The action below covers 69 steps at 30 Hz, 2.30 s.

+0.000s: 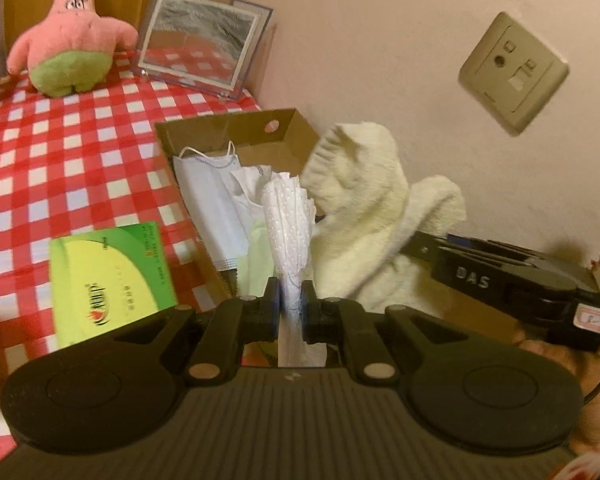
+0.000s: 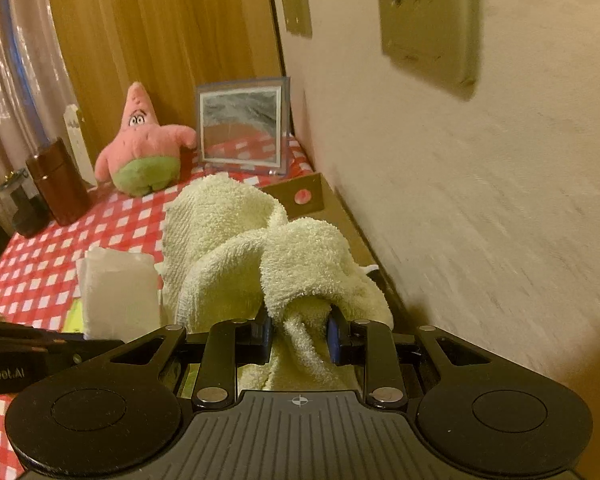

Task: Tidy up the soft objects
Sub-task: 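Carry the white pad and cream towel over the box with both tools, then open the left gripper to drop the pad while the right lowers the towel into the box, then open the right gripper and withdraw both tools from the box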

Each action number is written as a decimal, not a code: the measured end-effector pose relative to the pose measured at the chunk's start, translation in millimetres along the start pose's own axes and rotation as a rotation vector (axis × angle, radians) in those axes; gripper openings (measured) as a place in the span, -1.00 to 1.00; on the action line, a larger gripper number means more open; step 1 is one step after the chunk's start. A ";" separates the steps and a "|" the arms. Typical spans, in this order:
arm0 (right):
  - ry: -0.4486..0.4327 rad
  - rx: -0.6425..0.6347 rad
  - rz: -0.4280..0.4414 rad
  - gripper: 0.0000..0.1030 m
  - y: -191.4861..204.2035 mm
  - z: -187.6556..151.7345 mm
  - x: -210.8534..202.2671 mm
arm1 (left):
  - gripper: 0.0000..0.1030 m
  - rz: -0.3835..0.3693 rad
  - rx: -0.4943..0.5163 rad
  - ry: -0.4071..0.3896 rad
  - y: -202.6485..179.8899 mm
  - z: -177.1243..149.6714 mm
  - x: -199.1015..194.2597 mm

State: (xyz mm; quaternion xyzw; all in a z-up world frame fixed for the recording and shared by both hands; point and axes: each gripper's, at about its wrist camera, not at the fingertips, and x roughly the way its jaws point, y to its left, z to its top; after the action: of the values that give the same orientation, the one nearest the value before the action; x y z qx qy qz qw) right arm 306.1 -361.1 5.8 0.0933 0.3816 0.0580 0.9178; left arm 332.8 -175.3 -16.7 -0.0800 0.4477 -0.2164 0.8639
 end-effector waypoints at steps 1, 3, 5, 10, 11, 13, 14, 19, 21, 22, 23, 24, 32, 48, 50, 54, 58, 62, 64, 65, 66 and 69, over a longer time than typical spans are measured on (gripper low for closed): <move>0.008 -0.003 0.000 -0.49 -0.7 0.8 5.4 | -0.84 -0.001 -0.003 0.007 0.2 1.1 5.8; 0.031 -0.012 -0.010 -0.49 -1.7 1.2 17.1 | -0.84 0.004 -0.004 0.020 0.8 2.9 16.4; 0.060 -0.020 -0.029 -0.49 -3.7 -0.6 28.4 | -0.84 0.011 -0.008 0.039 2.2 3.5 27.4; 0.121 -0.037 -0.052 -0.49 -6.8 -11.2 50.1 | -0.84 0.026 0.001 0.073 2.9 2.1 48.5; 0.128 -0.035 -0.049 -0.49 -7.4 -13.4 53.4 | -0.84 0.028 0.004 0.078 3.0 1.8 51.8; 0.139 -0.029 -0.042 -0.49 -9.2 -16.2 60.3 | -0.84 0.035 0.007 0.087 3.6 1.0 58.8; 0.142 -0.027 -0.042 -0.49 -9.6 -16.3 64.0 | -0.84 0.037 0.007 0.092 3.9 0.6 61.7; 0.160 -0.013 -0.031 -0.49 -9.5 -8.9 83.2 | -0.83 0.047 0.003 0.103 6.6 2.2 72.8; 0.163 -0.014 -0.024 -0.49 -8.5 -4.6 90.4 | -0.82 0.056 0.001 0.100 7.5 4.2 75.4; 0.165 -0.012 -0.020 -0.49 -7.4 -1.7 94.8 | -0.82 0.061 -0.002 0.098 8.3 5.3 76.6; 0.166 -0.009 -0.013 -0.49 -6.9 0.6 98.2 | -0.82 0.067 -0.004 0.095 9.2 6.7 78.0; 0.167 -0.005 -0.007 -0.49 -6.9 3.4 101.7 | -0.81 0.073 -0.006 0.093 9.9 7.6 78.6; 0.161 -0.069 -0.012 -0.48 0.4 7.9 110.8 | -0.72 0.092 -0.019 0.085 16.1 12.5 82.2; 0.014 -0.113 -0.035 -0.06 13.7 5.6 19.0 | -0.29 0.087 -0.016 0.034 15.4 17.8 49.1; 0.005 -0.097 -0.035 -0.05 15.5 2.0 7.2 | -0.29 0.087 -0.018 0.024 15.6 17.5 40.9; 0.006 -0.081 -0.029 -0.02 19.7 -6.7 -14.0 | -0.27 0.086 -0.024 0.009 15.6 14.8 23.2; 0.009 -0.056 -0.018 0.00 23.1 -16.0 -35.9 | -0.19 0.084 -0.031 -0.014 15.2 7.7 1.1; 0.010 -0.041 -0.008 0.10 26.7 -24.8 -58.0 | 0.07 0.090 -0.024 -0.034 12.4 -5.6 -22.7; 0.010 -0.032 -0.011 0.14 28.8 -29.2 -68.9 | 0.16 0.106 -0.006 -0.043 9.8 -15.4 -35.0; 0.008 -0.026 -0.012 0.17 29.8 -31.5 -74.2 | 0.22 0.116 -0.002 -0.047 9.3 -21.1 -41.5; 0.005 -0.019 -0.015 0.23 30.0 -34.4 -80.1 | 0.28 0.128 0.002 -0.049 9.0 -26.0 -46.8; 0.005 -0.010 -0.019 0.33 33.1 -41.7 -94.7 | 0.55 0.155 0.010 -0.065 7.9 -43.6 -66.6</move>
State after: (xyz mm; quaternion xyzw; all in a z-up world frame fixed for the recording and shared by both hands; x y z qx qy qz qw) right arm 208.7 -340.4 49.4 0.0849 0.3846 0.0516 0.9177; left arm 266.3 -136.2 4.3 -0.0480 0.4233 -0.1484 0.8925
